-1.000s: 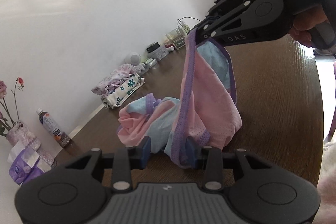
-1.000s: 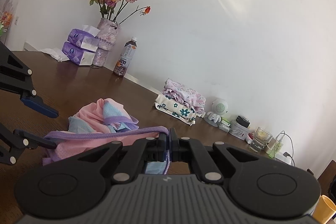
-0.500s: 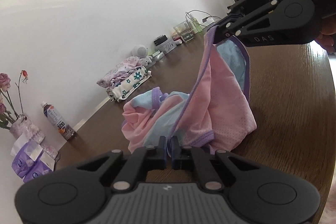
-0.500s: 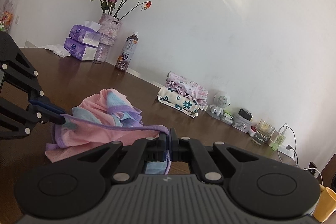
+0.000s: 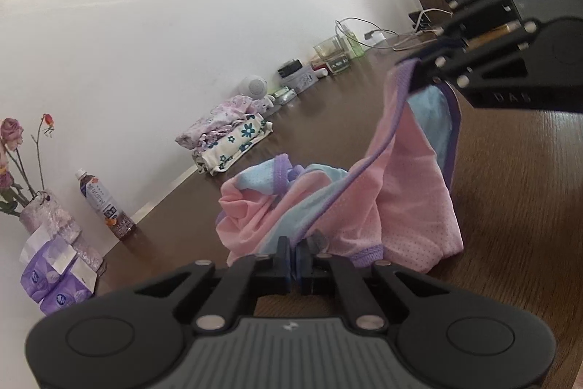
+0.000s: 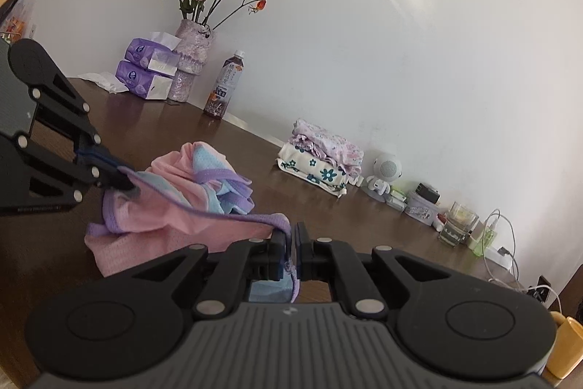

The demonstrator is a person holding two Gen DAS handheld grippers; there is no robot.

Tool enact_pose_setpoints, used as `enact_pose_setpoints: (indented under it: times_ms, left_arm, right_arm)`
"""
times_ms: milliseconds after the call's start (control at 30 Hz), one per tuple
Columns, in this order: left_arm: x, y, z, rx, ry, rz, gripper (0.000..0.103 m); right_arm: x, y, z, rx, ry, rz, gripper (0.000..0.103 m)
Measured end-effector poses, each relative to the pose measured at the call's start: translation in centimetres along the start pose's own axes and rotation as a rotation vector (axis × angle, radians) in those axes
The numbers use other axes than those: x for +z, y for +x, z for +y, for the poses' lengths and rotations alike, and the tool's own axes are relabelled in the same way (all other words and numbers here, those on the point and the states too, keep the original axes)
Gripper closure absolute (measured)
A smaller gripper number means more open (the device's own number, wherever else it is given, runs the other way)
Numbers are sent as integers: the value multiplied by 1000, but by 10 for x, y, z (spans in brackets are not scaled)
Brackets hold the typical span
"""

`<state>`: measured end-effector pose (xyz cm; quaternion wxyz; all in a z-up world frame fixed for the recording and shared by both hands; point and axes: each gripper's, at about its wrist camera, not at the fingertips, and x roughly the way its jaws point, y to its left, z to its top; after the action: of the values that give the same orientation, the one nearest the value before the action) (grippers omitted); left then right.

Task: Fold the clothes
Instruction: 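Lower the held garment toward the table with both grippers, then raise the garment high with both grippers, stretching the purple-trimmed edge taut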

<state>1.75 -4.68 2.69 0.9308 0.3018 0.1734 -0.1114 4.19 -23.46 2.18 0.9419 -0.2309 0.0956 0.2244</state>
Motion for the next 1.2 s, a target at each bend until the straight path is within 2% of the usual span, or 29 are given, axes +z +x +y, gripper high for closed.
enact_pose_setpoints:
  times_ms: [133, 333, 600, 633, 733, 767, 867, 933, 1000, 1067, 1200]
  left_arm:
    - [1, -6, 6, 51, -59, -28, 101]
    - [1, -13, 13, 111, -122, -49, 101]
    - [4, -21, 26, 151, -155, -75, 101]
    - [8, -23, 29, 161, -149, -86, 101]
    - [19, -29, 38, 192, -132, -121, 101]
    - [22, -31, 41, 202, -127, -133, 101]
    - [33, -37, 50, 233, -110, -168, 101]
    - [41, -41, 56, 253, -98, -191, 101]
    - [65, -50, 76, 299, -104, -245, 101]
    - [101, -64, 109, 319, -156, -316, 101]
    - [172, -94, 182, 261, -333, -432, 101]
  right_arm:
    - [-9, 3, 5, 34, 10, 44, 97]
    - [-23, 5, 16, 67, -7, 106, 83]
    - [-27, 15, 7, 140, 102, 181, 83]
    - [-25, 17, 4, 157, 121, 197, 84]
    - [-18, 23, -7, 210, 179, 233, 102]
    - [-13, 22, -12, 210, 184, 225, 102]
    - [19, 17, -35, 171, 155, 150, 102]
    - [57, 5, -59, 160, 156, 66, 102]
    - [101, -9, -86, 158, 168, -28, 102]
    - [144, -24, -112, 155, 180, -123, 102]
    - [216, -37, -155, 125, 217, -244, 102]
